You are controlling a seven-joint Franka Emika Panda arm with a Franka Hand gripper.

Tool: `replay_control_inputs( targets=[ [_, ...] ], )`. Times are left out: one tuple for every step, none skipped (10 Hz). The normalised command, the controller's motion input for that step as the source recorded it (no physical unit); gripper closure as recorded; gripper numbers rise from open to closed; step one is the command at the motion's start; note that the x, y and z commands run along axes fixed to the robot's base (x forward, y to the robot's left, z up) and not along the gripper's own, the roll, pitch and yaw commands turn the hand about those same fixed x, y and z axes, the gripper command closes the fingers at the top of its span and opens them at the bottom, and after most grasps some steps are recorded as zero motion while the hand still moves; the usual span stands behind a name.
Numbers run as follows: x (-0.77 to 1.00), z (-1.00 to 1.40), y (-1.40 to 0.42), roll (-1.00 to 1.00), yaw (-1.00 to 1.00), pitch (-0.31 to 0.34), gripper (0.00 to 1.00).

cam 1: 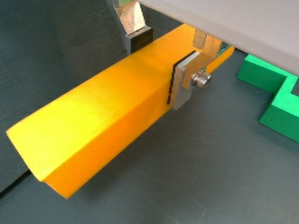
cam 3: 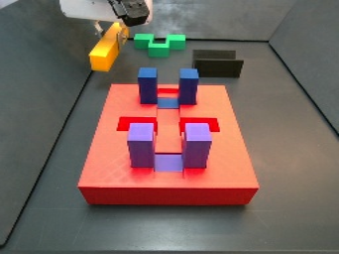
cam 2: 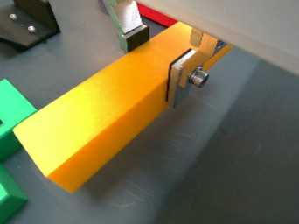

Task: Pick up the yellow object. Move up. Move to above the board. Insert the yellow object.
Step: Move to above the board.

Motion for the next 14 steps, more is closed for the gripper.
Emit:
replay_control_inputs(
  targets=[
    [-0.01,1.40,0.00,-0.01,0.01,0.031,1.00],
    [-0.04,1.40,-0.01,-0.01,0.01,0.039,1.00],
    [-0.03,1.40,0.00,0.00,0.00,0.015,1.00],
    [0.01,1.40,0.01,0.00,0.00,0.039,1.00],
    [0.02,1.40,0.00,-0.01,0.00,0.073,1.00],
    [-0.01,1.40,-0.01,-0.01,0.00,0.066,1.00],
    [0.00,0.90,0.00,-0.01,0.00,0.048,1.00],
    [0.04,0.27,0.00,-0.01,0.00,0.052,1.00],
    [0.78,0.22,-1.40,0.02,0.23,0.072,1.00],
    [0.78,0.20,-1.40,0.04,0.22,0.085,1.00],
    [0.82,0.18,-1.40,0.07,0.15,0.150,1.00],
    [0.85,0.20,-1.40,-0.02,0.08,0.146,1.00],
    [0.84,0.21,-1.40,0.00,0.05,0.143,1.00],
    [0.83,0.21,-1.40,0.03,0.03,0.130,1.00]
  ],
)
